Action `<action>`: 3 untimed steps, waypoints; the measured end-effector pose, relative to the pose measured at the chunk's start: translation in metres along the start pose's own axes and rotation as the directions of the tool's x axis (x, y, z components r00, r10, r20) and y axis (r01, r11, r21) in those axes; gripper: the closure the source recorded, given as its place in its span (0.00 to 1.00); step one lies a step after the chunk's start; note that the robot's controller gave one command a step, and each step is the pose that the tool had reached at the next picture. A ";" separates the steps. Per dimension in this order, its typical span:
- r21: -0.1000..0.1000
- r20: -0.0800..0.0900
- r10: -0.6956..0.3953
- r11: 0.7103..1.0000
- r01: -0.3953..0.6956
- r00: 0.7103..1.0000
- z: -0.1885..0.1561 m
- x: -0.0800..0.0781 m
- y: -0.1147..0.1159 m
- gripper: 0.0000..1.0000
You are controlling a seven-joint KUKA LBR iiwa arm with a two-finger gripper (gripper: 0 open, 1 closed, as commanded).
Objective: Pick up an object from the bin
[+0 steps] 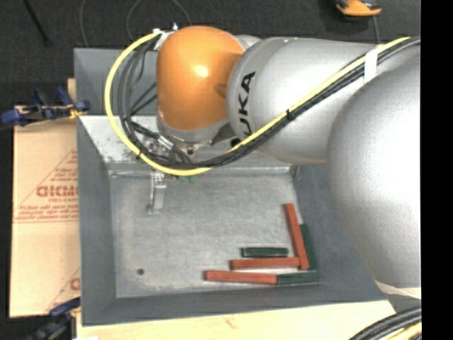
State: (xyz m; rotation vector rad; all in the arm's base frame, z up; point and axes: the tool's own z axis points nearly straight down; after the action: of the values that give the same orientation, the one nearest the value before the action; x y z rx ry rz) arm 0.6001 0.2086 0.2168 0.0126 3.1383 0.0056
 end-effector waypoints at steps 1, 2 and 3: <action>0.002 0.007 0.193 0.981 -0.193 0.981 -0.033 -0.056 -0.050 0.00; 0.004 -0.004 0.335 0.942 -0.335 0.942 0.029 -0.045 -0.035 0.00; 0.009 0.000 0.345 0.938 -0.345 0.938 0.083 -0.046 -0.141 0.00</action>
Offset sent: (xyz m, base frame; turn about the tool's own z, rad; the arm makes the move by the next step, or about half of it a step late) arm 0.0528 -0.0481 0.0305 0.1954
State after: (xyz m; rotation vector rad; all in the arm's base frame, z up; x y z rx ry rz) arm 0.6453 0.0674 0.1333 0.5636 3.0902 -0.0081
